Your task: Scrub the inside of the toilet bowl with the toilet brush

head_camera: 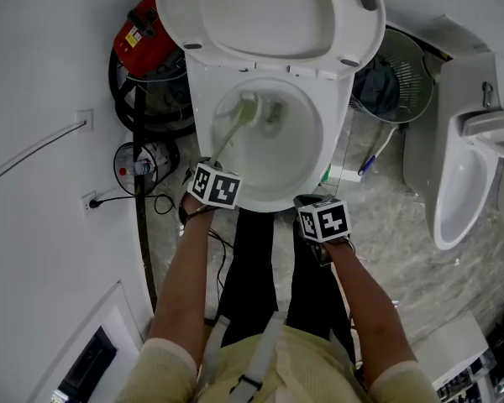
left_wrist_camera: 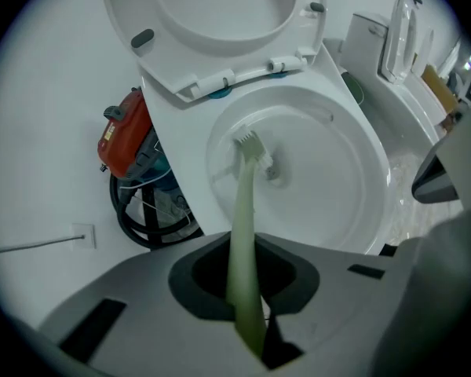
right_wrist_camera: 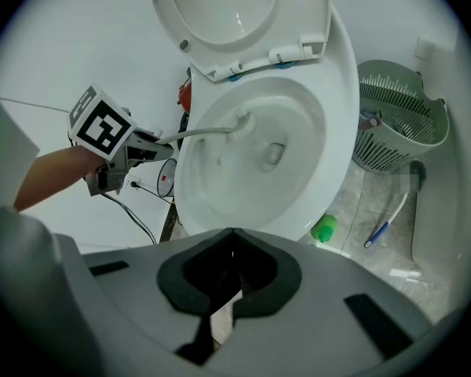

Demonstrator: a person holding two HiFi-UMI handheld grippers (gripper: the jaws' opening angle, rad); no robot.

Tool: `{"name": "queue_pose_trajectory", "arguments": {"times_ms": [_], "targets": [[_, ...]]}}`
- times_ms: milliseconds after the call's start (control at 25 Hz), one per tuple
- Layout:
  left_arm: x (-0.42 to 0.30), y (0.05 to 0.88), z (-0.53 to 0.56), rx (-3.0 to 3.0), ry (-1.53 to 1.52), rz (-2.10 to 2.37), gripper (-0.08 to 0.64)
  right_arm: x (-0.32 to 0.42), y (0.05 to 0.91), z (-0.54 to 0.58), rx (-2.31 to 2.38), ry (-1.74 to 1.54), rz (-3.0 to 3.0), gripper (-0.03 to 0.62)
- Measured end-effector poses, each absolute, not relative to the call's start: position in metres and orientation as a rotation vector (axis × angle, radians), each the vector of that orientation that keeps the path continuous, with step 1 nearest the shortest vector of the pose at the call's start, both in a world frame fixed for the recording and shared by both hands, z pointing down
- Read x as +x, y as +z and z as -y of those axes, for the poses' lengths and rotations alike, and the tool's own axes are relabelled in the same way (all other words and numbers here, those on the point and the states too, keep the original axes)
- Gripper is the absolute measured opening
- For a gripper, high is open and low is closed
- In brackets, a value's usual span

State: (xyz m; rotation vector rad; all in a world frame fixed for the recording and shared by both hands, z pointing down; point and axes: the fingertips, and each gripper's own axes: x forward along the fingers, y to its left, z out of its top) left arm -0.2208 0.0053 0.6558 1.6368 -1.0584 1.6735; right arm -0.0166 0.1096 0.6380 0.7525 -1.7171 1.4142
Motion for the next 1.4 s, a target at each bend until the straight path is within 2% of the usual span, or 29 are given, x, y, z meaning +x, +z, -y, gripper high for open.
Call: {"name": "queue_pose_trajectory", "arguments": {"times_ms": [440,680,1400], "targets": [[-0.161,0.663,-0.006,1.685,1.527,0.998,0.041,-0.008,0.64,-0.112,0.768,1.44,1.703,0.015],[-0.13,0.663,-0.021,1.779,1.564,0.873,0.041,-0.006,0.641,-0.113,0.764,1.44,1.701,0.015],[-0.138,0.654,-0.072,1.943,1.797,0.539,0.041,-0.013,0.642,-0.121,0.732,1.424,1.698,0.015]]}}
